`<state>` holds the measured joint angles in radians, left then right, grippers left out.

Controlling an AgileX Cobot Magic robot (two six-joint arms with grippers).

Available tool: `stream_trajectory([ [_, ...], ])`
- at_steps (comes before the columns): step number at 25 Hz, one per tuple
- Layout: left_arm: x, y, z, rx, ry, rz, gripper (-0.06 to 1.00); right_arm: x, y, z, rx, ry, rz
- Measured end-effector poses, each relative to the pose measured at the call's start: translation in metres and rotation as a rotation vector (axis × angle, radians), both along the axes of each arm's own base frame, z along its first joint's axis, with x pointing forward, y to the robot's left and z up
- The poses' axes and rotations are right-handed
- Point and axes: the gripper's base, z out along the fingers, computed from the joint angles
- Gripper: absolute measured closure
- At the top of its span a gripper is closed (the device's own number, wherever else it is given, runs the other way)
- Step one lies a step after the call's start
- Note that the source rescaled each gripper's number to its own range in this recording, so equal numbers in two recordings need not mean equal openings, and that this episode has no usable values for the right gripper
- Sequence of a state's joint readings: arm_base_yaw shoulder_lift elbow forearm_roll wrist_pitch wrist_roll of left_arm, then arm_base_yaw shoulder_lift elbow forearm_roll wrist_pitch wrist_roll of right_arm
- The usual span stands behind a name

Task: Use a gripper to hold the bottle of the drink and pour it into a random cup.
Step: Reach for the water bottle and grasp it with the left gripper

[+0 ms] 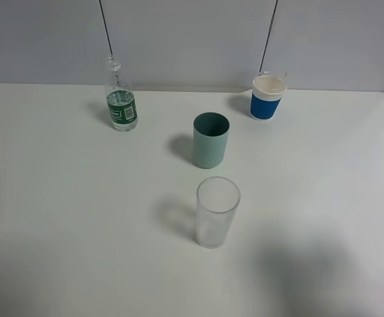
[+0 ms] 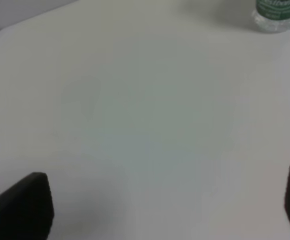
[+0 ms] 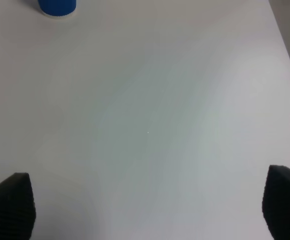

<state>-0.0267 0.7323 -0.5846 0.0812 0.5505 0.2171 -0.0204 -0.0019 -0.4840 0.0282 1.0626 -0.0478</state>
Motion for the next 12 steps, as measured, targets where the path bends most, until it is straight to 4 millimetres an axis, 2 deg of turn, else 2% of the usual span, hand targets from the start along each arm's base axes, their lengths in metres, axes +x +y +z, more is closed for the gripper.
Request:
stream_trajectory([
  [7,0.033,-0.016,-0.014,0.023,0.006,-0.113,-0.06,0.0,0.0,0.0,0.0,0.0,0.0],
  [12,0.058,-0.024,-0.032,0.024,0.043,-0.143,-0.06,0.0,0.0,0.0,0.0,0.0,0.0],
])
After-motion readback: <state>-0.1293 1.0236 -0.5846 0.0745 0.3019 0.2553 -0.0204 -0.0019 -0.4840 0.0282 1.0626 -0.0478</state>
